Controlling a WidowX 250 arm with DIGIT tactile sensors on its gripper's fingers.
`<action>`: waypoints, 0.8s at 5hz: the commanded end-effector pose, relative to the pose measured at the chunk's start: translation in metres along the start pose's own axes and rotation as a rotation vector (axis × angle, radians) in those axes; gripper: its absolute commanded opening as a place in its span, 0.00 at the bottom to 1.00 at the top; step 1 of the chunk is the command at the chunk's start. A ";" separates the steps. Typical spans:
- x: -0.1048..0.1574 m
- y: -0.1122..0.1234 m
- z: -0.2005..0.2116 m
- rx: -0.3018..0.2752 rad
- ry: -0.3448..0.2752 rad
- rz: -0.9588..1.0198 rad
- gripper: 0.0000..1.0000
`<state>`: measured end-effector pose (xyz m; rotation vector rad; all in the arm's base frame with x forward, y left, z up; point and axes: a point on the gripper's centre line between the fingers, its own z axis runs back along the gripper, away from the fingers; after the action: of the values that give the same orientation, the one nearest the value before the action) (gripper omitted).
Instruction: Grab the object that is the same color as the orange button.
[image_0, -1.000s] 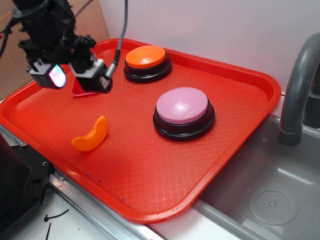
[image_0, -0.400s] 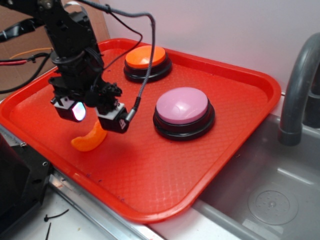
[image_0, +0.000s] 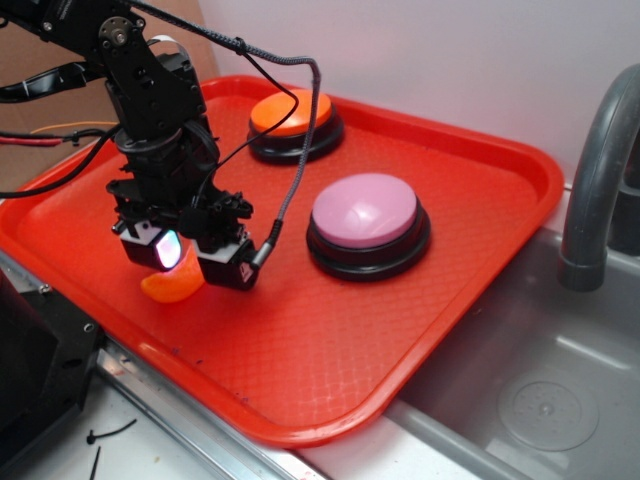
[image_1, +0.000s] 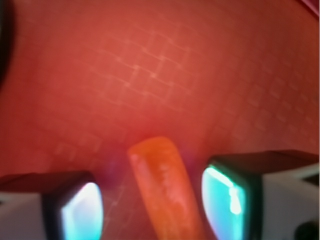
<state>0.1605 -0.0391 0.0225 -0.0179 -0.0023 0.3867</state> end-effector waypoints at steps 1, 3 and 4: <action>0.002 -0.001 -0.005 0.056 -0.006 0.033 0.00; 0.004 -0.003 0.020 0.028 -0.028 0.033 0.00; 0.009 0.000 0.051 -0.012 -0.065 0.012 0.00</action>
<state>0.1615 -0.0354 0.0672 -0.0066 -0.0360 0.4036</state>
